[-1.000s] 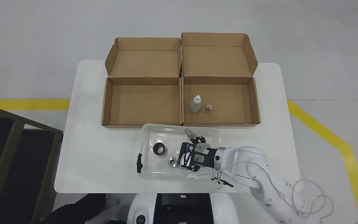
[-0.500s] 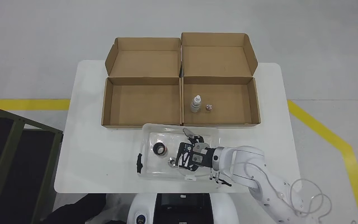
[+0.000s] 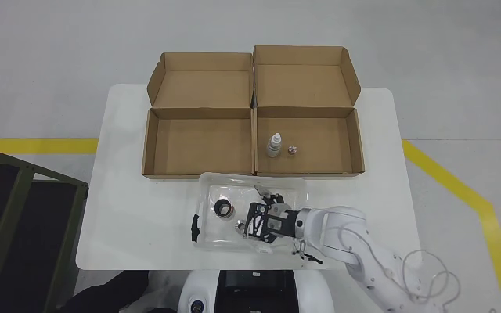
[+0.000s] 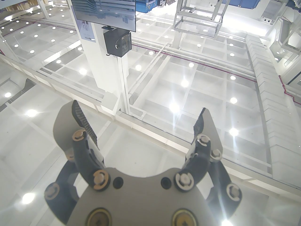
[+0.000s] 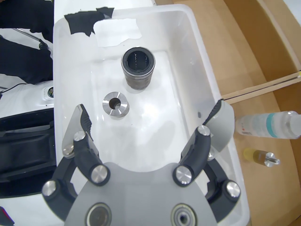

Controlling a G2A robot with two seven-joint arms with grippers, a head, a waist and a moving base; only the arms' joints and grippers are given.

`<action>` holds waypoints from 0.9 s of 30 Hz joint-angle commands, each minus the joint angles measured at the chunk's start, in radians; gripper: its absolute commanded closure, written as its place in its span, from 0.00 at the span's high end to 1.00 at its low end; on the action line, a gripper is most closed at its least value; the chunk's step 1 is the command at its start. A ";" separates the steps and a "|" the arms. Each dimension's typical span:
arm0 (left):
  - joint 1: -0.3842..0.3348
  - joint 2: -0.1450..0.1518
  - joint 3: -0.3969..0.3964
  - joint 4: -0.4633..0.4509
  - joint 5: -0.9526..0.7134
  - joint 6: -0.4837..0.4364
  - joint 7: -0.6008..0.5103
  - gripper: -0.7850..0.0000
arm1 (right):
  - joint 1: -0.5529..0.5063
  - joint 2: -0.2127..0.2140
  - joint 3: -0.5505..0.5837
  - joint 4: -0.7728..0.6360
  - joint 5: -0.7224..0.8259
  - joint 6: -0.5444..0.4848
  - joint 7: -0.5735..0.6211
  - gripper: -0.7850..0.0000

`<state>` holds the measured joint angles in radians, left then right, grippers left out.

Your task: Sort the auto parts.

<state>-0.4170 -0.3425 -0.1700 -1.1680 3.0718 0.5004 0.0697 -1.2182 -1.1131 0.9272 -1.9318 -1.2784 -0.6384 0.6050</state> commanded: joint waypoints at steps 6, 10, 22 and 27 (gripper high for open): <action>0.000 0.000 0.000 0.000 0.000 0.000 0.000 1.00 | 0.058 -0.014 -0.040 0.055 0.048 -0.002 0.036 1.00; 0.000 0.000 0.000 0.000 0.000 0.000 0.000 1.00 | 0.071 -0.016 -0.044 0.071 0.062 -0.003 0.047 1.00; 0.000 0.000 0.000 0.000 0.000 0.000 0.000 1.00 | 0.104 -0.025 -0.089 0.114 0.073 -0.020 0.110 0.91; 0.000 0.000 0.000 0.000 0.000 0.000 0.000 1.00 | 0.121 -0.031 -0.110 0.137 0.066 -0.014 0.113 0.78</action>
<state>-0.4170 -0.3425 -0.1700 -1.1680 3.0718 0.5004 0.0697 -1.1007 -1.1430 0.8204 -1.7987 -1.2098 -0.6529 0.7170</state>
